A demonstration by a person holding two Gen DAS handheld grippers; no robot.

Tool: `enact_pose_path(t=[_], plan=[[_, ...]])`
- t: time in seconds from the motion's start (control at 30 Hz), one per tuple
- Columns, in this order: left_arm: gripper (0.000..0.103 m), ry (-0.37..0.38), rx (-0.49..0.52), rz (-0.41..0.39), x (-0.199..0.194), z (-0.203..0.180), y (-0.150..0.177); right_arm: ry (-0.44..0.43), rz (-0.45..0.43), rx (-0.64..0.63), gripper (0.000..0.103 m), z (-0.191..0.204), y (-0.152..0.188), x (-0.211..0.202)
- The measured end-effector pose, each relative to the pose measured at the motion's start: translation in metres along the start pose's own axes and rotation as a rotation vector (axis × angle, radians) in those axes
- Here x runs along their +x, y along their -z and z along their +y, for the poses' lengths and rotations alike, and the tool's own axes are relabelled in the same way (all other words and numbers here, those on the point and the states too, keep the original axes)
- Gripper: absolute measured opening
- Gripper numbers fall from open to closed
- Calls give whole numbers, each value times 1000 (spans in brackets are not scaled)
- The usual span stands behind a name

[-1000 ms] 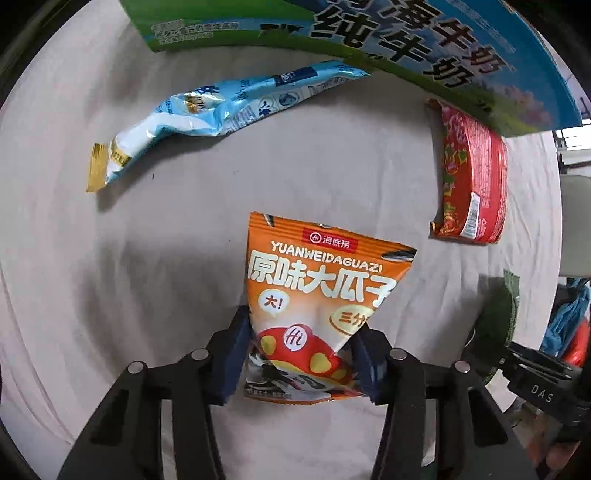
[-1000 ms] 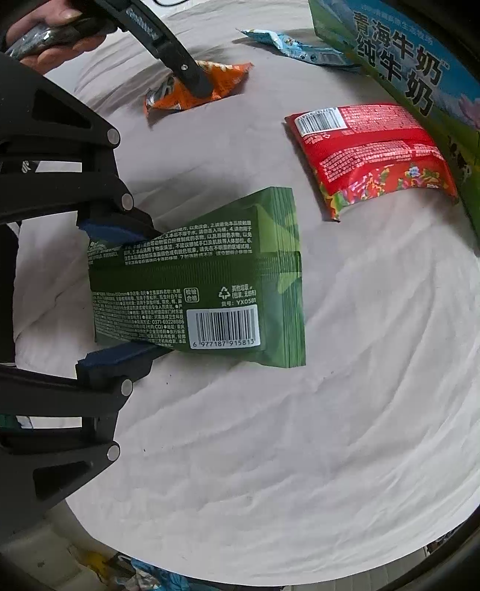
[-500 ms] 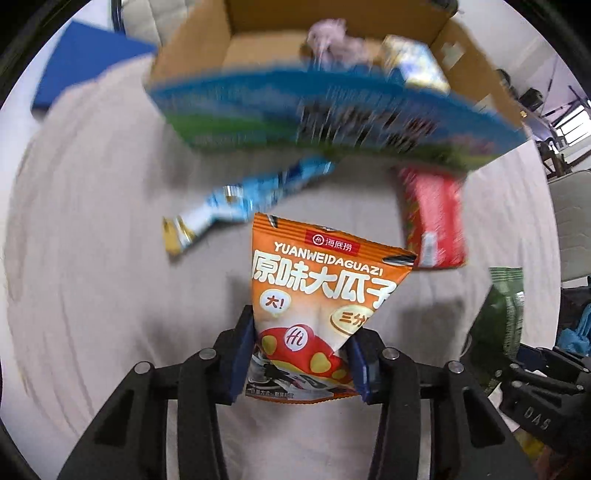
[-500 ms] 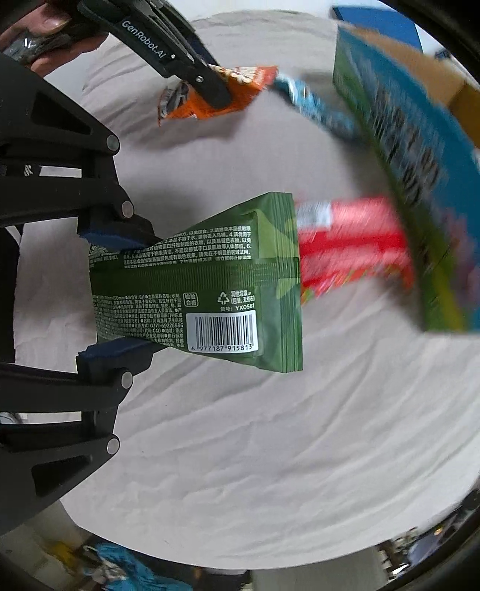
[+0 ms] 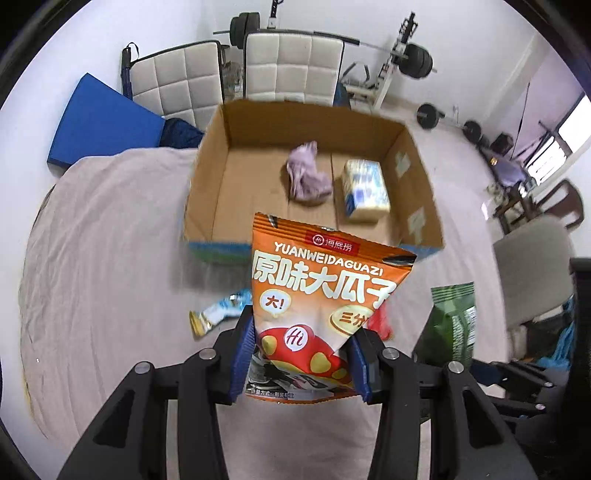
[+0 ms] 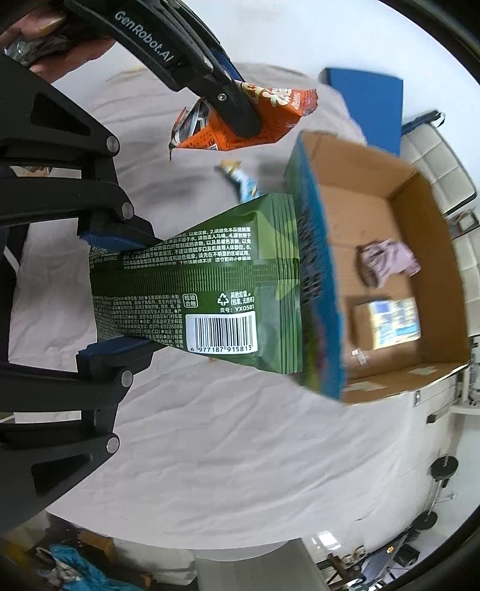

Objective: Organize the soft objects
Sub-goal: 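Carry the orange bag with the left tool into the box while the right tool carries the green bag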

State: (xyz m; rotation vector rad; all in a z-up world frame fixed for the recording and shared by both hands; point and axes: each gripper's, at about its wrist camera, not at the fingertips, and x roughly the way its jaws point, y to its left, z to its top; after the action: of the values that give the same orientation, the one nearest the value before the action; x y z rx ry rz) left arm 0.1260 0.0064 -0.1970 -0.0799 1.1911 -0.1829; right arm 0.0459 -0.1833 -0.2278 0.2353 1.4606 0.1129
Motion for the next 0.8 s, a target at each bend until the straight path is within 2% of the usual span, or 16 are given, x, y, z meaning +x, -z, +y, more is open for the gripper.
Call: enact_pose_path(t=[0.2, 0.37, 0.5, 0.63, 0.8], plan=[[42, 70, -56, 9, -12, 17, -45, -54, -45, -14, 41, 7, -34, -32], [42, 95, -72, 59, 8, 30, -96, -43, -80, -42, 41, 17, -89, -40], [42, 116, -110, 148, 53, 45, -137, -39, -67, -60, 41, 29, -134, -20], [42, 116, -174, 231, 99, 63, -168, -21, -8, -65, 41, 41, -176, 22], [42, 102, -199, 307, 146, 76, -198, 11, 76, -47, 41, 44, -204, 72]])
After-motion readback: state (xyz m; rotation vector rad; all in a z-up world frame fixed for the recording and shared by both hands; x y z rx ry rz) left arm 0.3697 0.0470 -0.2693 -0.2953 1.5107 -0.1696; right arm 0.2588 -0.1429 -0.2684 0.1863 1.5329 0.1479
